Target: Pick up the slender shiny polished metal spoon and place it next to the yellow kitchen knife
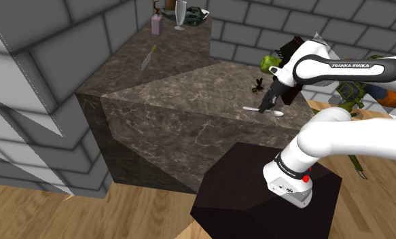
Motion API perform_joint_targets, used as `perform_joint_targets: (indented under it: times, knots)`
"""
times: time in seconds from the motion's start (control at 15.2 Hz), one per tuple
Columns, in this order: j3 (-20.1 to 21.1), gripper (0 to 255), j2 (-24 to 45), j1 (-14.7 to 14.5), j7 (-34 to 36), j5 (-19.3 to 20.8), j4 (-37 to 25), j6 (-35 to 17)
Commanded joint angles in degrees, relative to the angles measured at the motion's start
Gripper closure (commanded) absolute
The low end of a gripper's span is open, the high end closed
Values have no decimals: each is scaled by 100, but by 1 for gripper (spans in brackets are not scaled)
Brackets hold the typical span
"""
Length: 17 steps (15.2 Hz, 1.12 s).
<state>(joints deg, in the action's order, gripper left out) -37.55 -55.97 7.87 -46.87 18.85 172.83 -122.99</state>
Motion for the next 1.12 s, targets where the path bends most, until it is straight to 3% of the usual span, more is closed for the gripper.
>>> perform_joint_targets:
  times: [0.0, 1.06]
  knots:
    - [98, 255, -132, -12, 42, -70, -88, 212]
    - [750, 255, -661, -241, 314, -609, -1057, 1629]
